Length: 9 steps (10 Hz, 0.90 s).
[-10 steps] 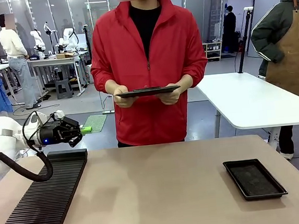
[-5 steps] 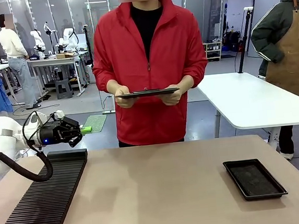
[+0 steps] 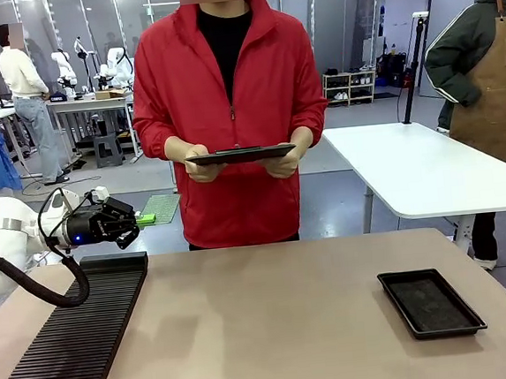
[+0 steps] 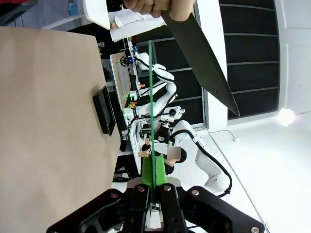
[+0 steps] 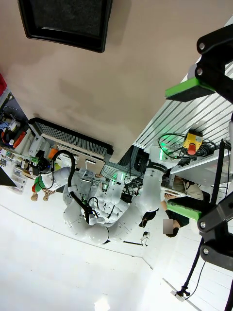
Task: Inspect the PCB.
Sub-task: Release the Blank PCB you were holding.
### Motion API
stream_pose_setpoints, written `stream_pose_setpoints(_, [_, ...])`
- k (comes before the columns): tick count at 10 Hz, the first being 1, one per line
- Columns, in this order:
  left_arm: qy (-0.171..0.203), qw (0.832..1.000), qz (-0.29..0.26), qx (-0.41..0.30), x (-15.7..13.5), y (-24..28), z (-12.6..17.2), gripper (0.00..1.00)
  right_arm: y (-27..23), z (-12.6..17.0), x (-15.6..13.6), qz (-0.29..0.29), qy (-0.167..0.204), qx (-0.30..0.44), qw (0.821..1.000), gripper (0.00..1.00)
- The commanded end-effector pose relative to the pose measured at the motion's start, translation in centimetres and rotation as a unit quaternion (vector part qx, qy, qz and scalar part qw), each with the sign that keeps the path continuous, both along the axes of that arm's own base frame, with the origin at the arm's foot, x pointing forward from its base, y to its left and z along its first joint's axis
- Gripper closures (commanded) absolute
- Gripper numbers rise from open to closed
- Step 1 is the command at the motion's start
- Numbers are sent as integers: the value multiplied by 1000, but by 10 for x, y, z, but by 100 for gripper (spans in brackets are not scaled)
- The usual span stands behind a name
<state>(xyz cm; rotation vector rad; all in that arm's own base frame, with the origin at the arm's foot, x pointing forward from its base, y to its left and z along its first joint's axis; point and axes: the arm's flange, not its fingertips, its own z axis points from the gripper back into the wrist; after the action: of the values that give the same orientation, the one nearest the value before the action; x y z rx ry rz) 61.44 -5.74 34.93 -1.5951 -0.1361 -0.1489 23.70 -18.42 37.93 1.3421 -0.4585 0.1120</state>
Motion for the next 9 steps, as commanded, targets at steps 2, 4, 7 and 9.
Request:
stream_pose_setpoints(2, [-1, 1000, 1, 1, 0, 0, 0, 97, 0, 1, 0, 1, -5, 4, 1000, 0])
stream_pose_setpoints(4, [-1, 1000, 1, 1, 0, 0, 0, 97, 0, 1, 0, 1, -5, 4, 1000, 0])
stream_pose_setpoints(7, [-1, 1000, 1, 1, 0, 0, 0, 97, 0, 1, 0, 1, -5, 4, 1000, 0])
stream_pose_setpoints(9, [-1, 1000, 1, 1, 0, 0, 0, 97, 0, 1, 0, 1, -5, 4, 1000, 0])
